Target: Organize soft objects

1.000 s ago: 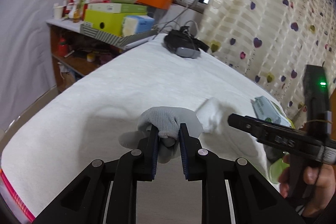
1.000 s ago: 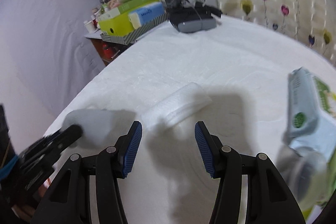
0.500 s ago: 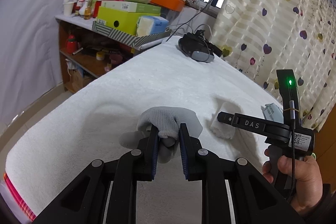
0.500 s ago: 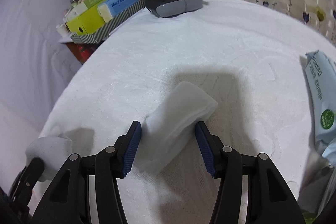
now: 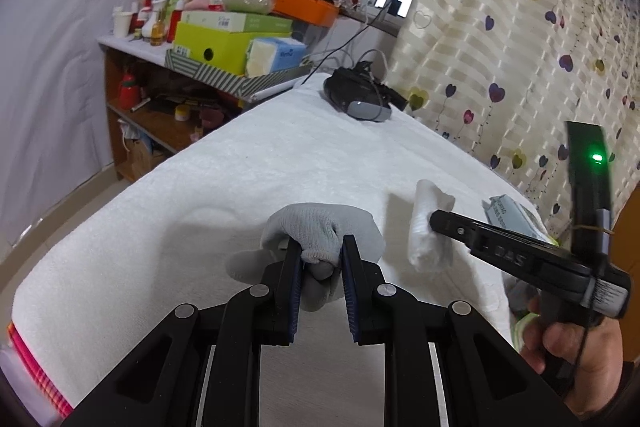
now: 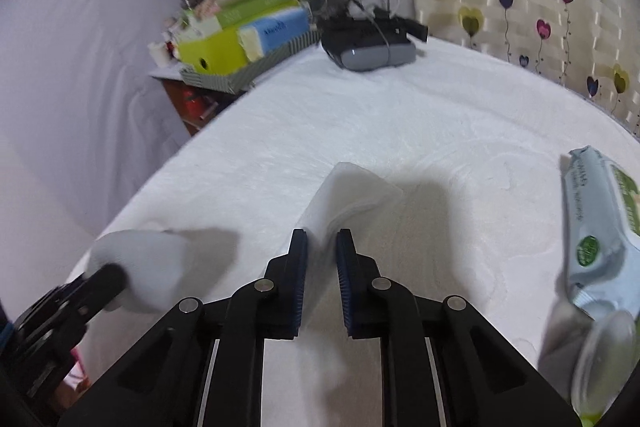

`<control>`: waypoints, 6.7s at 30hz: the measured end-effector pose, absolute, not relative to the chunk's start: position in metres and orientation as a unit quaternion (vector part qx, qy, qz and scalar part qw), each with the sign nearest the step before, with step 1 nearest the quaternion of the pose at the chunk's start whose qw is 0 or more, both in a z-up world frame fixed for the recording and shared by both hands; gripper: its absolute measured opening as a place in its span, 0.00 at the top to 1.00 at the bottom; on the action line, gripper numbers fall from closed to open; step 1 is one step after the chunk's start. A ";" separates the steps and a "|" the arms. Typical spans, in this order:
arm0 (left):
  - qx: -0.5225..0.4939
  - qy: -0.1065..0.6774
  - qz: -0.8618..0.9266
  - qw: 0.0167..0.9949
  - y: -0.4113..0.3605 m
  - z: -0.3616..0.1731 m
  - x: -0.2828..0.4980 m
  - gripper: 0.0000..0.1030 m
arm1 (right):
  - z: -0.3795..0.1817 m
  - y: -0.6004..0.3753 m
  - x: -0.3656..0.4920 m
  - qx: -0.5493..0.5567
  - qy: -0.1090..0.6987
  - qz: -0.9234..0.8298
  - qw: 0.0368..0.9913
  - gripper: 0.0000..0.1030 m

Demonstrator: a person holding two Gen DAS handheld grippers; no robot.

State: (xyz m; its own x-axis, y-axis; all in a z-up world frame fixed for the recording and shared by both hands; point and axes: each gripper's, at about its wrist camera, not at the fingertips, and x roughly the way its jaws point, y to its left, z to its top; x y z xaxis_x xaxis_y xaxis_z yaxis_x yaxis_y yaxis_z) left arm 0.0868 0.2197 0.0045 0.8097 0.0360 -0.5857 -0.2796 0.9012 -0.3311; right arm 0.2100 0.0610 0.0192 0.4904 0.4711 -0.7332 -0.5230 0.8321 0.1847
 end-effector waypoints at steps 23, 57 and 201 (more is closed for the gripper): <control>-0.143 0.272 0.002 0.952 0.107 0.054 0.067 0.83 | 0.094 -0.075 0.113 0.048 0.317 0.310 0.895 0.85; -0.088 0.254 -0.121 0.956 -0.013 0.088 0.071 0.83 | 0.120 -0.211 0.071 0.108 0.256 0.205 0.938 0.85; 0.003 0.342 -0.160 0.926 -0.106 0.032 0.048 0.70 | 0.055 -0.229 0.036 0.025 0.345 0.090 0.934 0.53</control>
